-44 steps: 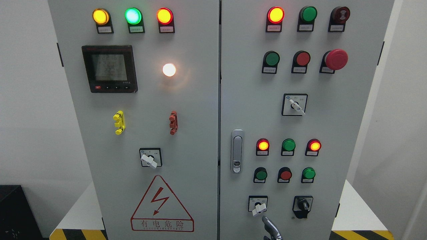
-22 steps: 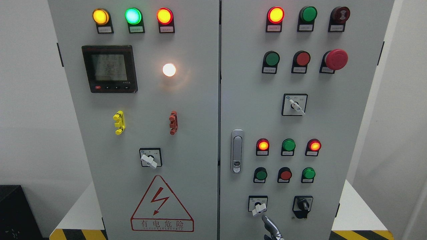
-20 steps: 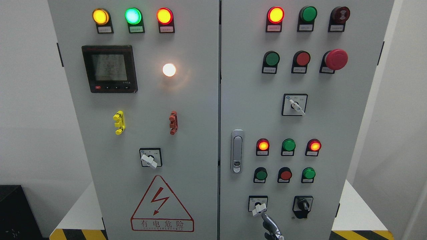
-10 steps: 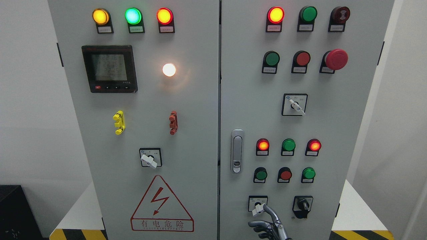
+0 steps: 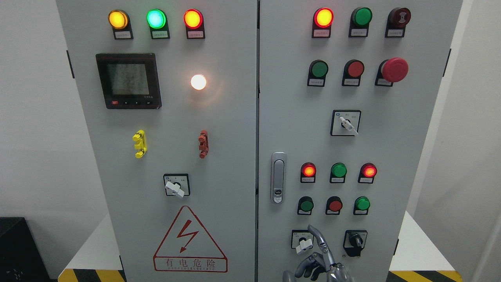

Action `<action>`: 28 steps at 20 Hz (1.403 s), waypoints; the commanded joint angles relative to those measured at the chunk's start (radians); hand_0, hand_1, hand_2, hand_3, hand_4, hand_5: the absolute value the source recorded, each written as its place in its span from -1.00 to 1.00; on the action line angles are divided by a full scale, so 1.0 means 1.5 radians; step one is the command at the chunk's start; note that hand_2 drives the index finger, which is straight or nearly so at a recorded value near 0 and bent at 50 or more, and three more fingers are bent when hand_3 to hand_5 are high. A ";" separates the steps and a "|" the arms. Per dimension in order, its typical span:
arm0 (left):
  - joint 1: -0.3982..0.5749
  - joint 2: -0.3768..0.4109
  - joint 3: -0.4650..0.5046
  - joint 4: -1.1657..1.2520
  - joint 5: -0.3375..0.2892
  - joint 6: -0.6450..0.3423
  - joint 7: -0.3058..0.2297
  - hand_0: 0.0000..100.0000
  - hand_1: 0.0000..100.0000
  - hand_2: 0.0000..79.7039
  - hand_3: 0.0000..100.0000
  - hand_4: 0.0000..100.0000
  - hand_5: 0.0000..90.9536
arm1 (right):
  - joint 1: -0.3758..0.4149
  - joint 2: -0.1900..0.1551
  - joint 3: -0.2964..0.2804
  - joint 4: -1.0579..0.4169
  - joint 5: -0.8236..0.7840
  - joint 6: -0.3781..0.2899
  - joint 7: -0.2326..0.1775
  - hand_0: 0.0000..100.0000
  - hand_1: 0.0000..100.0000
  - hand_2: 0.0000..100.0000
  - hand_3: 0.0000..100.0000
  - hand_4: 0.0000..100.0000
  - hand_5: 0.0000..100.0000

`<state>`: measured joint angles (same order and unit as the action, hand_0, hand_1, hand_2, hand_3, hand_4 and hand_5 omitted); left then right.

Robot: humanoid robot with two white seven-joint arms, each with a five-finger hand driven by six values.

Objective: Release door handle
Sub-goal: 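Raise the right hand from below toward the silver door handle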

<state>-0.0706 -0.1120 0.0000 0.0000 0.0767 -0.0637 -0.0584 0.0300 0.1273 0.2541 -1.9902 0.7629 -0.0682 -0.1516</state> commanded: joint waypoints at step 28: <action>0.000 0.000 -0.013 -0.010 0.000 -0.003 0.000 -1.00 -1.00 -0.94 -0.83 -0.98 -1.00 | -0.191 0.000 -0.008 0.178 0.427 0.065 -0.002 -0.07 -0.43 -1.00 1.00 0.99 0.98</action>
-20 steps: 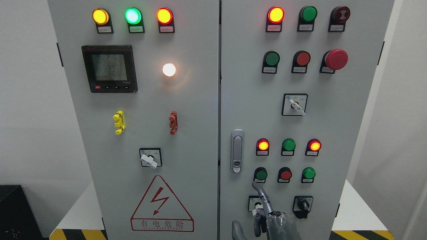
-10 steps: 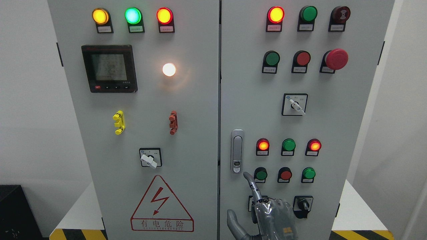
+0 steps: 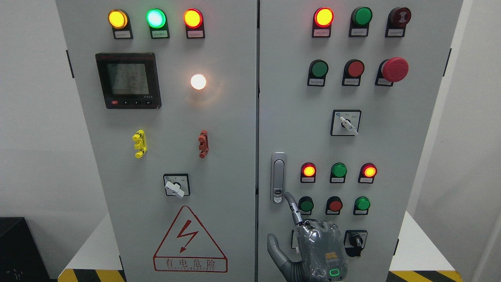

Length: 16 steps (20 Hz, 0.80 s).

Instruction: Release door handle

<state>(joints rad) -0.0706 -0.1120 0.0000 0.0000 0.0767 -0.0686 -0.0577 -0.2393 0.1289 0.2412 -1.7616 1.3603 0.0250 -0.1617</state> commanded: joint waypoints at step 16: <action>0.000 0.000 -0.013 -0.010 0.000 0.000 0.000 -1.00 -1.00 -0.94 -0.83 -0.98 -1.00 | -0.027 0.002 0.006 0.031 0.051 0.003 0.009 -0.09 -0.43 -1.00 1.00 0.99 0.98</action>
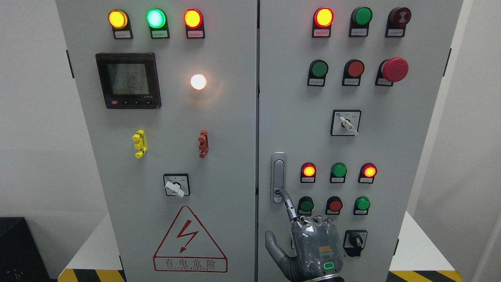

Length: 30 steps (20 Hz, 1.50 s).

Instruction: Release door handle

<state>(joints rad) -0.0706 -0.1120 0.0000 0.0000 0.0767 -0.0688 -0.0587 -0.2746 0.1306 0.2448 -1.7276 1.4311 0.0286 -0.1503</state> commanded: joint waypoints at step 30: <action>0.000 0.000 -0.013 -0.010 0.000 0.000 0.000 -1.00 -1.00 -0.94 -0.83 -0.98 -1.00 | -0.002 0.003 0.005 0.024 0.025 0.018 0.005 -0.11 -0.42 -1.00 1.00 0.99 0.97</action>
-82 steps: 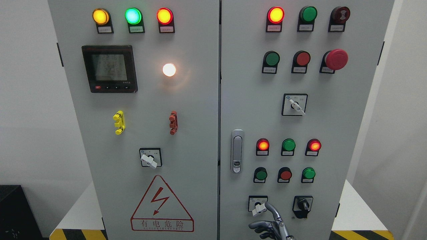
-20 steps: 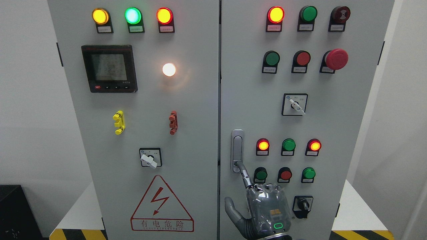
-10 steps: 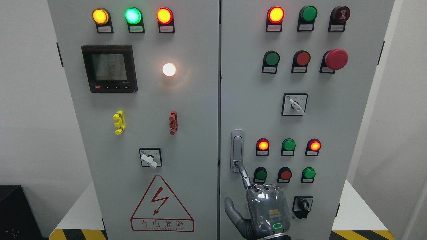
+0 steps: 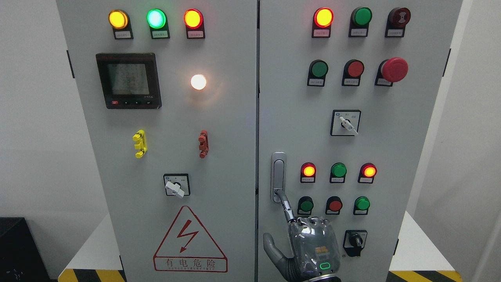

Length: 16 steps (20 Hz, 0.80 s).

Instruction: Release door handle

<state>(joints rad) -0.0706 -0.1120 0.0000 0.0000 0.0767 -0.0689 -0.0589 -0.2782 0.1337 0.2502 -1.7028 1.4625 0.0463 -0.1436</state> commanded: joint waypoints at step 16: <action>0.000 0.000 -0.013 -0.010 0.000 0.000 0.000 -1.00 -1.00 -0.94 -0.83 -0.97 -1.00 | 0.003 0.001 0.007 0.008 0.004 0.006 0.002 -0.12 -0.42 -1.00 1.00 0.99 0.97</action>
<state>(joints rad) -0.0706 -0.1120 0.0000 0.0000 0.0767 -0.0691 -0.0589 -0.2741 0.1346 0.2549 -1.6948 1.4677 0.0564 -0.1423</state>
